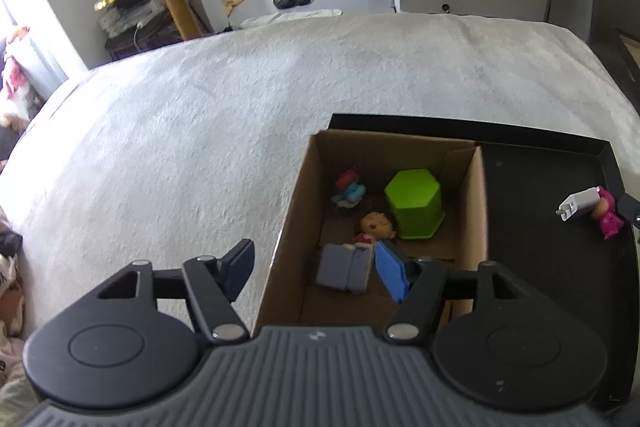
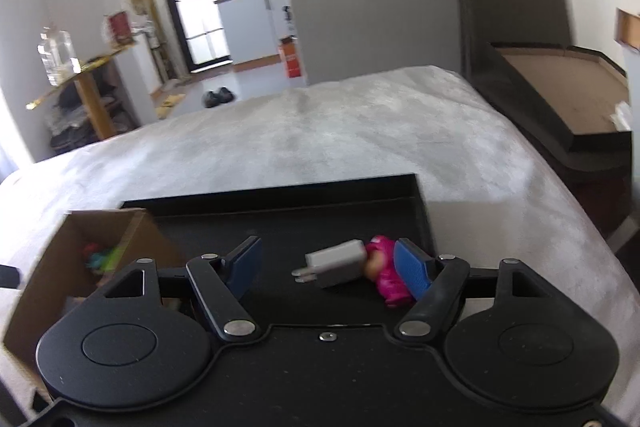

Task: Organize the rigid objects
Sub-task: 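Move the right tool to the pink figure and close on it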

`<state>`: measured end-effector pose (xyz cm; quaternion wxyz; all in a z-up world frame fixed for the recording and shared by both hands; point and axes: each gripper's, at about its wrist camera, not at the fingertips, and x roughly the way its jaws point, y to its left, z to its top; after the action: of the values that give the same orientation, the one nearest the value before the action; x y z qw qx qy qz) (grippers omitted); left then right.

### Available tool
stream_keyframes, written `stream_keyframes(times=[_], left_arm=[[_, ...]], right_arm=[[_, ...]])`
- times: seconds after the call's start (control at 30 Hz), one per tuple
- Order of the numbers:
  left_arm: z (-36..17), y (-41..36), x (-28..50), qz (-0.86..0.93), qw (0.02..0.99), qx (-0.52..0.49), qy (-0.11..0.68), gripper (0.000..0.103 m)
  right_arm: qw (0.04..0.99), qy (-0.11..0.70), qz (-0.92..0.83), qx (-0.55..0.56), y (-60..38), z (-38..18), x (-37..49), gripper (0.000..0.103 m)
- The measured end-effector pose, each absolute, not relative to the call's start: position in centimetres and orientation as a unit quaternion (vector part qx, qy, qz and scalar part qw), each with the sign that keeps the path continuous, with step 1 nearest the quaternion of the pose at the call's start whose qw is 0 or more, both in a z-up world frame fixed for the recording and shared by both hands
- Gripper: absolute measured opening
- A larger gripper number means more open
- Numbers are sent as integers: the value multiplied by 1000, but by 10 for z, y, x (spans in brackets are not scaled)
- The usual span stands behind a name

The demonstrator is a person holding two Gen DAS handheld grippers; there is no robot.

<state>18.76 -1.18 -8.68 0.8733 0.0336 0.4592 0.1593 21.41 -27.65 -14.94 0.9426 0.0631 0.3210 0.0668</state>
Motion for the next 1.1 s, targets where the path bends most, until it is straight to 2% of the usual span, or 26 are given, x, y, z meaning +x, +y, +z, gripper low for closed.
stream_keyframes(times=[0.17,0.33,0.53,1.0,1.03,1.1], left_arm=[[-88,-26,197,164,874,44,455,69],[-92,-41,209,165,872,58,457,69],[-101,-58,223,163,869,71,462,69],[-116,-71,235,156,860,88,478,69],[-114,-70,235,157,860,88,477,69],[-111,-69,234,158,862,87,474,69]], right_arm=[[939,335,60,52,-279,-163,225,58],[939,341,48,23,-281,-175,235,58],[930,366,37,14,-284,-196,251,52],[920,389,25,-42,-274,-223,264,52],[918,393,28,-38,-275,-224,265,50],[917,396,32,-36,-276,-223,264,34]])
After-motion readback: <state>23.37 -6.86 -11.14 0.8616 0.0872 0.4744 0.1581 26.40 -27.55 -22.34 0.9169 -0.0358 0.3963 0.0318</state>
